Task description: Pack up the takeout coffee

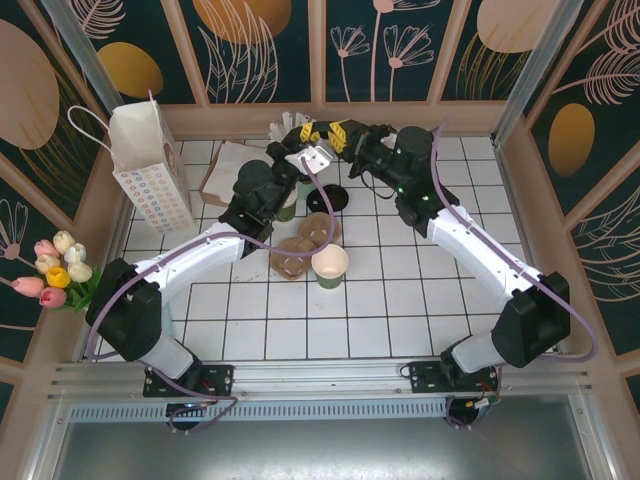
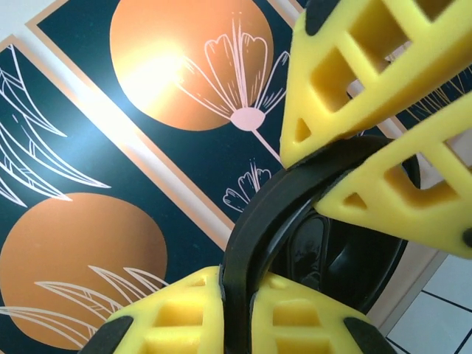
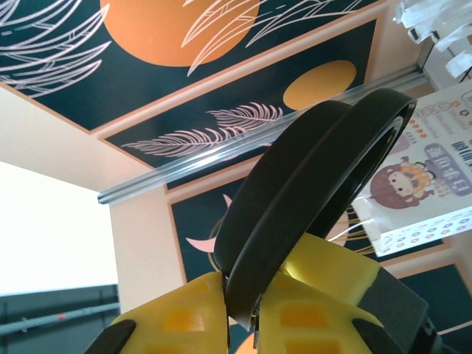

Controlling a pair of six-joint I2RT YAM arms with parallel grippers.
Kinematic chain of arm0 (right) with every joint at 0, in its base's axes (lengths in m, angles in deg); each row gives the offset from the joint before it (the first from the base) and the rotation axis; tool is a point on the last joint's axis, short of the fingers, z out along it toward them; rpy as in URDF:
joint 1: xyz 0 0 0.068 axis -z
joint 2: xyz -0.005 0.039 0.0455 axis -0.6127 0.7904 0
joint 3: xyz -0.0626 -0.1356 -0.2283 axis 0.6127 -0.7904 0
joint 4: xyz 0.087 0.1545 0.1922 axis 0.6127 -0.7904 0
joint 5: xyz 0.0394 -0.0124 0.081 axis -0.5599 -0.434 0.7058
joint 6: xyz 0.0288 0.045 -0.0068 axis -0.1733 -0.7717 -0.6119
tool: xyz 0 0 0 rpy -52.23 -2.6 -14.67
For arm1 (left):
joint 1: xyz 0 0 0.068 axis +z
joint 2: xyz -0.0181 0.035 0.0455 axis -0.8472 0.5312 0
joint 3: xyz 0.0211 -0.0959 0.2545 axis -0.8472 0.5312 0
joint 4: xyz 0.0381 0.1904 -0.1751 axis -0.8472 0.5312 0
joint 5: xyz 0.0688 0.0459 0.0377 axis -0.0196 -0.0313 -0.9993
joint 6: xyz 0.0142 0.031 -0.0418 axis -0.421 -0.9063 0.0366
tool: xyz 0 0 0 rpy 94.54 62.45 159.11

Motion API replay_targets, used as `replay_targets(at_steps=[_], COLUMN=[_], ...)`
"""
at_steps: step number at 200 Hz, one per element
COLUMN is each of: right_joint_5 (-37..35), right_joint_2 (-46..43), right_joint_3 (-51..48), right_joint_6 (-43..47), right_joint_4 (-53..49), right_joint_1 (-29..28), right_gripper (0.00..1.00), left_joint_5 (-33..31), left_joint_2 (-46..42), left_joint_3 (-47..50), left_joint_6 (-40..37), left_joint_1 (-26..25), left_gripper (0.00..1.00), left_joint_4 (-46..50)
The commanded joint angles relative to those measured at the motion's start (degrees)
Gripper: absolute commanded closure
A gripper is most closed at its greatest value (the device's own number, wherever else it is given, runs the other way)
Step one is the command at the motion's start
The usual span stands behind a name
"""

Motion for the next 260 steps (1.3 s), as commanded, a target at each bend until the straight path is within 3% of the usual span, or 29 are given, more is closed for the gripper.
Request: replay_targets(at_steps=[1,28,44,56,74,107,136,163,203,229,260], right_joint_5=[-2.78,-3.39,-3.80,-5.05,-6.84,-9.95,-12.93,-12.89,-11.84,-3.12,11.01], right_joint_2=[-2.08,-2.91,-3.29,-3.41,-3.80,-6.67,-10.37,-13.85,-18.46,-21.21,-19.92], right_joint_3=[-1.54,-3.26,-4.39,-5.22,-6.01,-7.89,-8.61,-12.40,-15.27,-18.29,-15.80], right_joint_6=[0.50,1.08,2.56,4.24,7.33,14.31,23.61,29.82,49.24,61.48,71.60], right_joint_4=[1.38,1.96,3.93,5.61,6.82,5.83,1.43,3.90,-1.29,-0.36,-4.32], right_joint_1=[-0.13,0.00,0.18,0.13,0.35,1.40,1.97,2.31,3.05,6.96,13.67], right_gripper=[0.95,1.00,1.00,1.00,1.00,1.00,1.00,1.00,1.00,1.00,1.00], left_joint_5=[1.22,1.92,2.49,3.18,4.45,5.31,5.52,6.25,6.15,4.42,11.13], left_joint_2=[-0.91,-0.68,-0.59,-0.90,-1.59,-1.60,-1.62,-2.13,-4.83,-6.17,-7.54], left_joint_3=[-0.99,-1.68,-2.99,-3.51,-3.43,-3.52,-1.45,0.66,3.28,4.00,0.35], left_joint_6=[1.47,3.50,6.27,9.13,13.64,24.81,35.13,43.92,57.96,72.45,81.10], left_joint_1=[-0.41,-0.39,-0.36,-0.24,-0.07,0.92,1.83,2.89,3.28,3.45,3.80], left_gripper=[1.00,1.00,0.90,0.78,0.52,0.23,0.07,0.01,0.02,0.02,0.01], left_joint_4=[-0.96,-0.40,1.93,3.47,5.71,8.71,7.46,6.54,10.02,15.13,25.51])
